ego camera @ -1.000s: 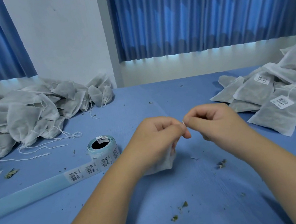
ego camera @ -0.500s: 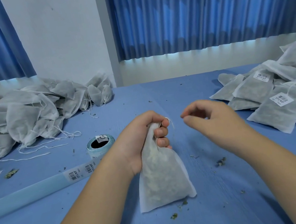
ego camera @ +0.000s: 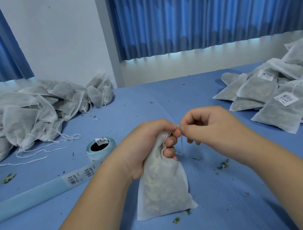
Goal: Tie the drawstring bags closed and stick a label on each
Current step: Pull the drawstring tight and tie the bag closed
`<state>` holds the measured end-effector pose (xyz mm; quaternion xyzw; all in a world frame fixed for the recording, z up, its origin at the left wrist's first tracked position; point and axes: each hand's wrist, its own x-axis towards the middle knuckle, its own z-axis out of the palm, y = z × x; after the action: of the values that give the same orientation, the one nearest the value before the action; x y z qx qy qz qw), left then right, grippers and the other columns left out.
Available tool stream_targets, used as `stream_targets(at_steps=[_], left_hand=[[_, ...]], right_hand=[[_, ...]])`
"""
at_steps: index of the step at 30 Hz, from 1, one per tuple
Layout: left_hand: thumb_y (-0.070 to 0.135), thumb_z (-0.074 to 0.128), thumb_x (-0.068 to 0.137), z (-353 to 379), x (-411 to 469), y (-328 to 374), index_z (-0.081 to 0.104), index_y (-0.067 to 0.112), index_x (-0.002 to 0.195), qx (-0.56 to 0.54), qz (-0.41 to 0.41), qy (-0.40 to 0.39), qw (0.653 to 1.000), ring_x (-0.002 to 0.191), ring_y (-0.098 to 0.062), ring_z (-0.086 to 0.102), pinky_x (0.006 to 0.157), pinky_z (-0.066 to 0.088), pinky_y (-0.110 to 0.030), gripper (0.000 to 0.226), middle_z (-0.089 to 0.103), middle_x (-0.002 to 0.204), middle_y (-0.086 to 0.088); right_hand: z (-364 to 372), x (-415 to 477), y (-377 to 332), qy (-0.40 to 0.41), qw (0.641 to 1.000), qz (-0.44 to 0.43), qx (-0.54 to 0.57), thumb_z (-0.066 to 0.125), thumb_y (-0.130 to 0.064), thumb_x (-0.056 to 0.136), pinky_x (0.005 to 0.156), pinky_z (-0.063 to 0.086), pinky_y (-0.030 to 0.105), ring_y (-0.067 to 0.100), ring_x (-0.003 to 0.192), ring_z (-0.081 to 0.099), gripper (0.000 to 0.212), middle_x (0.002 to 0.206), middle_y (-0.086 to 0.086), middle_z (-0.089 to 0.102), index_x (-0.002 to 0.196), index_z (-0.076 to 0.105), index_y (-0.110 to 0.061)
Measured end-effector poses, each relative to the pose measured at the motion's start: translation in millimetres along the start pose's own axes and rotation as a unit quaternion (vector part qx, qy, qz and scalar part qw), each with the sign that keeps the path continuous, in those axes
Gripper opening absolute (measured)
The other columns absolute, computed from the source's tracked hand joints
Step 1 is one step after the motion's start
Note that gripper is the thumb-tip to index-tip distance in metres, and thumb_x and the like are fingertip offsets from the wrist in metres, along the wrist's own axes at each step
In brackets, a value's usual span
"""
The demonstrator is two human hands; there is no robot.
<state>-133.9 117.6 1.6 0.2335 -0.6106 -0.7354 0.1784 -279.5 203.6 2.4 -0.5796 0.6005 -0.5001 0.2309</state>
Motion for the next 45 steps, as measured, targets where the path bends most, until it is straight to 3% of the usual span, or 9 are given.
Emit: stream_targets(at_steps=[2, 8, 16, 21, 28, 35, 38, 42, 45], left_hand=[[0.022, 0.059, 0.074, 0.0, -0.4, 0.0, 0.062, 0.015, 0.064, 0.012, 0.007, -0.007, 1.000, 0.045, -0.012, 0.041, 0.056, 0.048, -0.027, 0.013, 0.044, 0.056, 0.001], [0.021, 0.060, 0.074, -1.7, -1.7, 1.5, 0.066, 0.015, 0.065, 0.044, 0.023, -0.012, 0.999, 0.046, -0.014, 0.043, 0.057, 0.047, -0.028, 0.012, 0.047, 0.059, 0.000], [0.017, 0.068, 0.068, -2.0, -1.0, 1.1, 0.063, 0.010, 0.065, 0.057, 0.038, 0.025, 0.997, 0.045, -0.016, 0.044, 0.055, 0.048, -0.028, 0.009, 0.051, 0.063, -0.002], [0.017, 0.069, 0.066, -3.8, -0.4, 0.2, 0.056, 0.008, 0.071, 0.074, 0.036, 0.049, 0.995, 0.046, -0.016, 0.044, 0.058, 0.043, -0.031, 0.016, 0.049, 0.063, -0.001], [0.016, 0.072, 0.066, -4.6, 0.8, 0.2, 0.062, 0.010, 0.067, 0.048, 0.064, 0.093, 0.992, 0.046, -0.018, 0.045, 0.051, 0.046, -0.027, 0.011, 0.050, 0.068, -0.004], [0.011, 0.066, 0.087, -1.6, 1.2, -2.3, 0.061, 0.013, 0.065, 0.091, 0.076, 0.120, 0.986, 0.046, -0.015, 0.047, 0.052, 0.047, -0.027, 0.022, 0.053, 0.063, 0.000], [0.013, 0.067, 0.086, -0.9, 1.9, -3.5, 0.060, 0.014, 0.064, 0.117, 0.084, 0.140, 0.980, 0.047, -0.015, 0.048, 0.052, 0.047, -0.028, 0.023, 0.053, 0.061, 0.001], [0.020, 0.069, 0.084, 0.2, 4.5, -7.3, 0.063, 0.021, 0.063, 0.208, 0.101, 0.183, 0.956, 0.050, -0.016, 0.052, 0.066, 0.049, -0.036, 0.022, 0.054, 0.053, 0.002], [0.019, 0.068, 0.085, 2.6, 5.4, -9.2, 0.063, 0.017, 0.068, 0.252, 0.122, 0.213, 0.936, 0.048, -0.012, 0.053, 0.065, 0.050, -0.036, 0.017, 0.055, 0.049, 0.006]], right_hand=[[-0.2, -0.2, -0.2, -0.001, 1.000, 0.003, -0.005, 0.061, -0.010, 0.083, 0.061, 0.042, 0.028, 0.011, 0.063, 0.052, 0.011, 0.072, 0.011, 0.066, 0.074, 0.067, -0.008], [-2.4, -0.8, -1.8, -0.010, 1.000, -0.002, 0.003, 0.058, -0.008, 0.080, 0.055, 0.042, 0.014, 0.005, 0.056, 0.051, 0.017, 0.058, -0.006, 0.060, 0.065, 0.064, -0.015], [-5.0, -1.4, -0.7, -0.047, 0.999, -0.008, 0.003, 0.056, -0.002, 0.084, 0.059, 0.045, 0.016, 0.007, 0.059, 0.053, 0.028, 0.059, -0.005, 0.061, 0.063, 0.063, -0.019], [-5.9, -0.8, -0.5, -0.048, 0.999, -0.006, 0.006, 0.060, -0.010, 0.081, 0.060, 0.046, 0.017, 0.007, 0.060, 0.055, 0.025, 0.061, -0.004, 0.062, 0.060, 0.063, -0.023], [-6.4, 2.2, 2.1, 0.010, 0.999, -0.009, 0.050, 0.064, -0.005, 0.084, 0.057, 0.049, 0.024, 0.016, 0.062, 0.065, 0.009, 0.065, -0.003, 0.061, 0.079, 0.060, -0.012], [6.1, 2.9, 4.7, 0.023, 0.998, -0.002, 0.062, 0.068, -0.001, 0.084, 0.057, 0.049, 0.018, 0.013, 0.064, 0.068, 0.009, 0.071, 0.004, 0.068, 0.086, 0.064, -0.008], [7.8, 3.4, 6.7, 0.047, 0.998, -0.005, 0.032, 0.069, -0.003, 0.082, 0.062, 0.050, 0.025, 0.016, 0.066, 0.068, 0.009, 0.068, 0.000, 0.068, 0.082, 0.068, -0.012], [9.3, 4.7, 8.4, 0.069, 0.997, 0.000, -0.015, 0.068, -0.005, 0.081, 0.067, 0.053, 0.043, 0.033, 0.077, 0.065, 0.017, 0.065, -0.002, 0.067, 0.075, 0.071, -0.021], [9.0, 5.5, 10.6, 0.077, 0.996, 0.013, -0.041, 0.066, -0.006, 0.079, 0.065, 0.053, 0.047, 0.034, 0.068, 0.060, 0.018, 0.063, 0.000, 0.064, 0.071, 0.070, -0.022]])
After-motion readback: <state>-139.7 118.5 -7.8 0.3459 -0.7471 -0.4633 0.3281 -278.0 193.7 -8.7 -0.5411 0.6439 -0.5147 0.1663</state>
